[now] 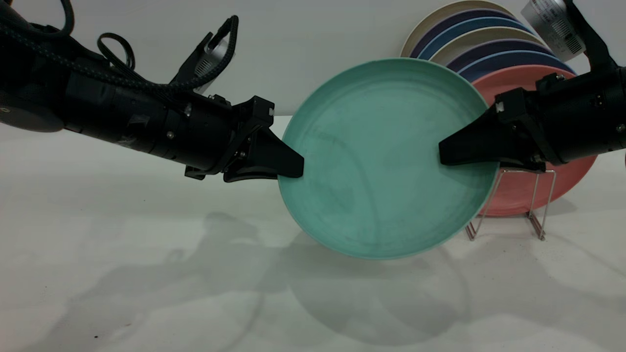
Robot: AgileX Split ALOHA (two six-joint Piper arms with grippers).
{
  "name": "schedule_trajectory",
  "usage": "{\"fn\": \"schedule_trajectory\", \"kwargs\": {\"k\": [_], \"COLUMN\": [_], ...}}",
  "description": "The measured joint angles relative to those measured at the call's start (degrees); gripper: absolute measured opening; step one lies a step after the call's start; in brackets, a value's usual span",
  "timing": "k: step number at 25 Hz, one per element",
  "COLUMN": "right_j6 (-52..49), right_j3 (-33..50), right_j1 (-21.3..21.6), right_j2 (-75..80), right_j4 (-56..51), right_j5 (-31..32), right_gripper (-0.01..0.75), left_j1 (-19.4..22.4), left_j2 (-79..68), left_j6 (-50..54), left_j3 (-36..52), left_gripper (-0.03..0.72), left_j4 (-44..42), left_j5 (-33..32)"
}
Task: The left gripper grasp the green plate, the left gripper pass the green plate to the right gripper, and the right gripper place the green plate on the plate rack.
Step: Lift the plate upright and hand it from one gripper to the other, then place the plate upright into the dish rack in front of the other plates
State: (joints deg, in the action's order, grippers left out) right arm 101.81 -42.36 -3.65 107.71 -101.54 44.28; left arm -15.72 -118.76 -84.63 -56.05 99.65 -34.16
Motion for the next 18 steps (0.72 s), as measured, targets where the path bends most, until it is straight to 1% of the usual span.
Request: {"fn": "schedule_trajectory", "kwargs": {"k": [1, 3, 5, 7, 8, 10, 11, 13, 14, 15, 16, 18], "right_j6": [-0.18, -0.32, -0.32, -0.07, 0.2, 1.53, 2.62, 4.8, 5.6, 6.19, 6.68, 7.25], "right_j3": [0.0, 0.0, 0.0, -0.07, -0.09, -0.2, -0.2, -0.05, -0.05, -0.05, -0.05, -0.05], "right_j1": [0.0, 0.0, -0.29, -0.48, -0.56, -0.64, -0.64, -0.07, 0.1, 0.07, 0.07, 0.07], "right_j2": [0.05, 0.17, 0.17, 0.17, 0.17, 0.17, 0.17, 0.22, 0.22, 0.22, 0.22, 0.22], "right_j4": [-0.43, -0.85, -1.08, -1.42, -1.46, -1.91, -1.91, -0.69, -0.56, -0.51, -0.51, 0.12], "right_j5": [-0.77, -1.18, -1.72, -1.86, -1.98, -2.44, -3.95, -6.79, -7.23, -7.27, -7.26, -7.21], "right_gripper": [0.086, 0.078, 0.078, 0.078, 0.078, 0.077, 0.077, 0.077, 0.077, 0.077, 0.077, 0.077], "left_j1": [0.05, 0.12, 0.58, 1.78, 2.66, 5.05, 6.4, 10.51, 12.07, 13.69, 15.15, 17.72], "left_j2": [0.0, 0.07, 0.07, 0.07, 0.07, 0.07, 0.07, 0.07, 0.07, 0.07, 0.07, 0.07], "left_j6": [0.23, 1.83, 4.3, 5.61, 5.93, 6.26, 6.61, 8.22, 9.49, 10.88, 12.2, 14.58], "left_j3": [-0.06, -0.16, -0.18, -0.23, -0.23, -0.23, -0.23, -0.29, -0.29, -0.29, -0.3, -0.3], "left_gripper": [0.022, 0.038, 0.088, 0.172, 0.233, 0.367, 0.444, 0.588, 0.638, 0.682, 0.705, 0.715], "left_j4": [0.0, 0.0, -0.06, -0.41, -0.72, -1.84, -2.24, -3.07, -4.16, -6.06, -8.09, -12.9], "left_j5": [0.11, 1.34, 1.81, 0.7, -0.5, -3.04, -3.78, -3.41, -3.85, -5.16, -6.82, -9.18]}}
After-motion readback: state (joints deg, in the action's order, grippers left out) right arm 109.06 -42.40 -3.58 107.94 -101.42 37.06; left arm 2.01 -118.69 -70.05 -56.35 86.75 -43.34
